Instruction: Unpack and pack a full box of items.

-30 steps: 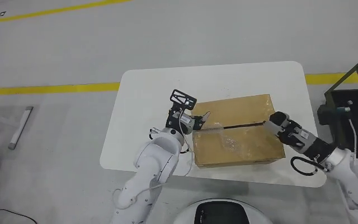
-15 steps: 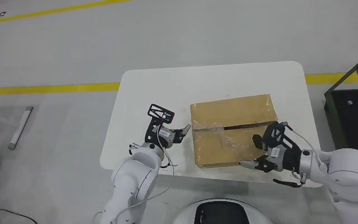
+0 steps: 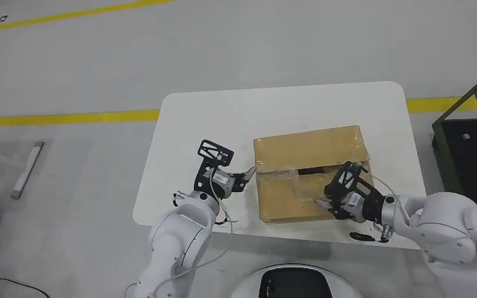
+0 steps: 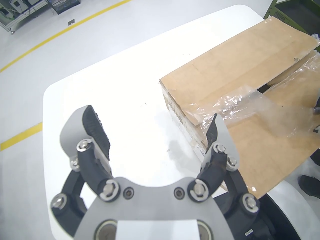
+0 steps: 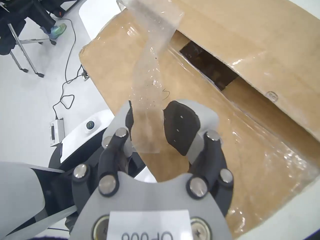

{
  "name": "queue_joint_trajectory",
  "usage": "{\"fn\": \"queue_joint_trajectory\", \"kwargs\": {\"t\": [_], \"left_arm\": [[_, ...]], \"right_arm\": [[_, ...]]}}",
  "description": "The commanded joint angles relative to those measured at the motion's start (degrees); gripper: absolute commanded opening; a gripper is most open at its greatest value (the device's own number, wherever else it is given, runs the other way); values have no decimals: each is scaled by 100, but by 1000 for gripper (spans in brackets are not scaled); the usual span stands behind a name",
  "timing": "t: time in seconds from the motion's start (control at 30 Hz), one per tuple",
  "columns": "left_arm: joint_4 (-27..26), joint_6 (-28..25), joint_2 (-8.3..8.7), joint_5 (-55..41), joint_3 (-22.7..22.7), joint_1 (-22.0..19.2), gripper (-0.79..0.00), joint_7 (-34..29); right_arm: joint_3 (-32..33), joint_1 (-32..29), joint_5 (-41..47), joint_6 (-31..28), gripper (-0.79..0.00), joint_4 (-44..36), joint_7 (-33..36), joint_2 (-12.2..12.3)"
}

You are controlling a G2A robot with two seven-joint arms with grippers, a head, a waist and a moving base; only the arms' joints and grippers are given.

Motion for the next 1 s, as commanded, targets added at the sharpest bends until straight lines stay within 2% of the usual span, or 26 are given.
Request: {"fn": "queue_joint_trajectory", "kwargs": {"t": [0.0,0.23,0.4,0.57,0.77,0.87,0.97], "left_arm": [[5,-10,1,-8,-5,-7,0,20],[16,-47,7,-31,-37,-23,0,76],[4,-75,13,-88,-66,-15,0,99],[-6,-87,17,-133,-80,-1,0,110],[-8,-96,20,-171,-62,-9,0,125],[-1,-80,20,-192,-61,-10,0,145],[-1,-58,21,-203,-60,-9,0,145]], "right_arm": [[-22,24,24,52,-785,27,-23,10],[-69,170,-56,91,-785,14,-138,56],[-24,225,-623,-79,-785,-260,-351,103],[-10,316,-1538,-429,-785,-680,-593,159],[-188,481,-3227,-1234,-785,-1180,-919,244],[-269,492,-3990,-1333,-785,-1264,-1283,270],[-309,425,-4372,-1249,-785,-1232,-1604,281]]}}
